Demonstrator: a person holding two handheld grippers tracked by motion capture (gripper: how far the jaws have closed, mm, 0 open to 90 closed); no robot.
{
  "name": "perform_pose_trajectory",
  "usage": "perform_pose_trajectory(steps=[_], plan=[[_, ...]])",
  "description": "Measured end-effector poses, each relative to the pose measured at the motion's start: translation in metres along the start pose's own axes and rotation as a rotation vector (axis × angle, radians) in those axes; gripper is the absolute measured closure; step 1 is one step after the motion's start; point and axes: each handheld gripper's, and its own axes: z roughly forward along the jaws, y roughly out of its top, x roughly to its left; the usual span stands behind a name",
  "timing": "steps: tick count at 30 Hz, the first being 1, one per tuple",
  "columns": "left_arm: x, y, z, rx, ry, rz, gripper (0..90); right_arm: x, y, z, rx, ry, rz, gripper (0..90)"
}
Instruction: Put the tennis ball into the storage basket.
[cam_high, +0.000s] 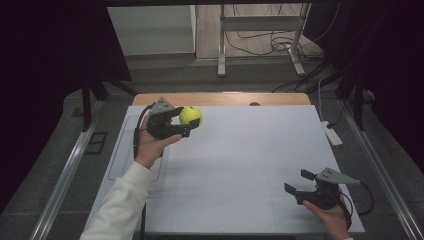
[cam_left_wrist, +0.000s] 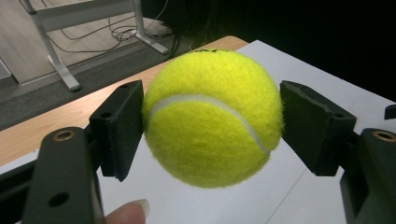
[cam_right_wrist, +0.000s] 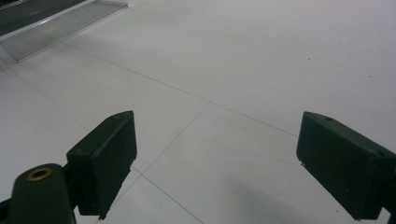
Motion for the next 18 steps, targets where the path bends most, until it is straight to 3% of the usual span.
perform_pose_trajectory(steps=[18], plan=[[0.02,-0.009,-0.011,0.0,0.057,-0.033,26.2,0.0,0.0,0.0,0.001,-0.003,0.001,12.1]])
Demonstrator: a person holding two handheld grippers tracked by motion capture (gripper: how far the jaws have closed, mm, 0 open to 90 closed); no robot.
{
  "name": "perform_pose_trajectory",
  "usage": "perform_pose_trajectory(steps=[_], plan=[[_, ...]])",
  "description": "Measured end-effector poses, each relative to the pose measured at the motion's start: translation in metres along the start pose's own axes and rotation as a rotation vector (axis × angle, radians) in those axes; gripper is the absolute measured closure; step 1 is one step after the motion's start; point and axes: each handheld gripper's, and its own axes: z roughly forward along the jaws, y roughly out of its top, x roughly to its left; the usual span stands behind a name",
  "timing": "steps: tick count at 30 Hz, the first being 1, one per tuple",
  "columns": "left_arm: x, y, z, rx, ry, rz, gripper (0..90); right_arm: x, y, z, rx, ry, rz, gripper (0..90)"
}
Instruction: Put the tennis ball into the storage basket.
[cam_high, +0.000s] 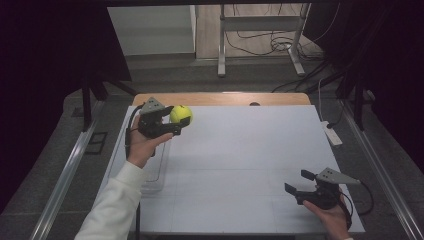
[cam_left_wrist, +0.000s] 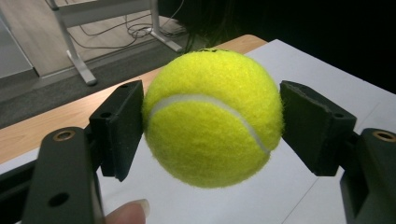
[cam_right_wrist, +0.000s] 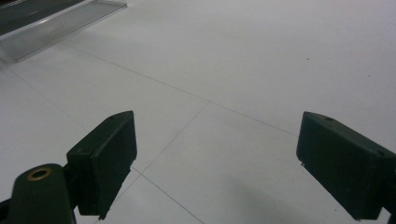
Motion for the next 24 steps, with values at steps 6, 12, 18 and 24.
perform_pose_trajectory(steps=[6,12,18,24], plan=[[0.008,-0.004,-0.002,0.006,0.02,-0.013,26.2,0.0,0.0,0.0,0.0,-0.001,-0.001,12.2],[0.014,-0.006,-0.006,0.011,0.042,-0.02,26.2,0.0,0.0,0.0,0.0,0.0,-0.002,12.1],[0.018,-0.007,-0.01,0.013,0.059,-0.02,26.2,0.0,0.0,0.0,-0.001,-0.001,-0.002,12.1],[0.022,-0.008,-0.013,0.01,0.072,-0.026,26.2,0.0,0.0,0.0,-0.001,-0.003,-0.002,12.1]])
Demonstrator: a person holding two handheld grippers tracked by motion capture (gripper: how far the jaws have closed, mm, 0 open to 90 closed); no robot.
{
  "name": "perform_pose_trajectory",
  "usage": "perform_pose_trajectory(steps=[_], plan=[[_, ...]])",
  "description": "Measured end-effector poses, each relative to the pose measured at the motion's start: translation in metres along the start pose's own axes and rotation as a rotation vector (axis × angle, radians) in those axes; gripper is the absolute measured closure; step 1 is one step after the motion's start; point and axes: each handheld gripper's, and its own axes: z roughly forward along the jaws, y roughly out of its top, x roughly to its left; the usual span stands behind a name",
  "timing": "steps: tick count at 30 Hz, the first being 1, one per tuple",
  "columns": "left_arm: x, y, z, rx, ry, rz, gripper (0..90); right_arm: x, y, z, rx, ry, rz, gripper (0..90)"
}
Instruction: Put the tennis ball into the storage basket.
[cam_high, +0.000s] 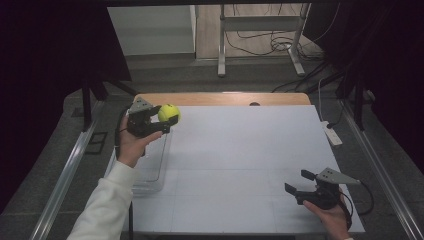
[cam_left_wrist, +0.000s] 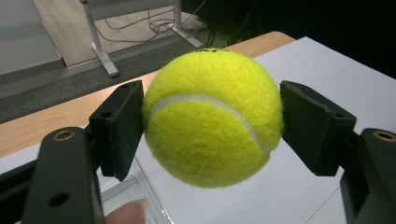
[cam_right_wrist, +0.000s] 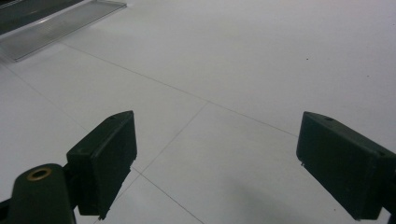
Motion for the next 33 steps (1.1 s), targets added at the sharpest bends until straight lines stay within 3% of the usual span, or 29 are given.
perform_pose_trajectory(steps=[13,33], plan=[[0.013,-0.004,-0.007,0.0,0.044,-0.021,26.2,0.0,0.0,0.0,-0.002,0.0,-0.001,12.1],[0.041,-0.018,-0.007,0.044,0.115,-0.068,26.2,0.0,0.0,0.001,0.0,-0.001,0.001,12.1]])
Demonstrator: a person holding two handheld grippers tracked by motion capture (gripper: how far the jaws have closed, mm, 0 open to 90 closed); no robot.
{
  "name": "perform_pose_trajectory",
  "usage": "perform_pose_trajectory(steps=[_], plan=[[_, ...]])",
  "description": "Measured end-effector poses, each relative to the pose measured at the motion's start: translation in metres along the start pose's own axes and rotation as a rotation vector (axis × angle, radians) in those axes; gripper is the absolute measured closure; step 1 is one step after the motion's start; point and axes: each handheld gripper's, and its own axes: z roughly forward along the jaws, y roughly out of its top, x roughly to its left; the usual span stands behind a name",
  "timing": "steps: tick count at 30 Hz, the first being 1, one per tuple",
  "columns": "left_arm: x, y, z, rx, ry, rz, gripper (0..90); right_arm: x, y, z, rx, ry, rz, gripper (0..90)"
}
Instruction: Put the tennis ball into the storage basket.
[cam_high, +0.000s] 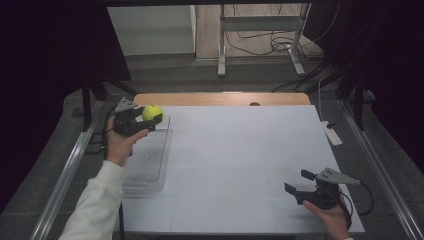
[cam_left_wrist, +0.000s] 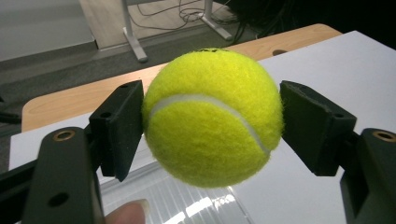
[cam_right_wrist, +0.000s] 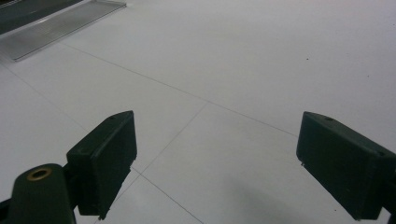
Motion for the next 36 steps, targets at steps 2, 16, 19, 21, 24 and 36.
perform_pose_trajectory(steps=[2,16,19,21,24,36], plan=[[0.002,-0.001,0.001,0.005,0.002,-0.004,26.2,0.0,0.0,0.0,0.0,0.0,0.0,12.1],[0.016,-0.006,0.003,0.026,0.038,-0.033,26.2,0.0,0.0,0.0,-0.002,-0.003,0.001,12.1],[0.018,-0.007,0.003,0.028,0.044,-0.039,26.2,0.0,0.0,0.0,-0.002,-0.003,0.001,12.1],[0.02,-0.007,0.002,0.029,0.05,-0.041,26.2,0.0,0.0,0.0,-0.001,-0.003,0.001,12.1],[0.023,-0.007,0.002,0.03,0.057,-0.043,26.2,0.0,0.0,0.0,0.0,-0.003,0.001,12.1],[0.033,-0.007,0.002,0.043,0.093,-0.059,26.2,0.0,0.0,0.0,-0.001,-0.001,0.0,12.1]])
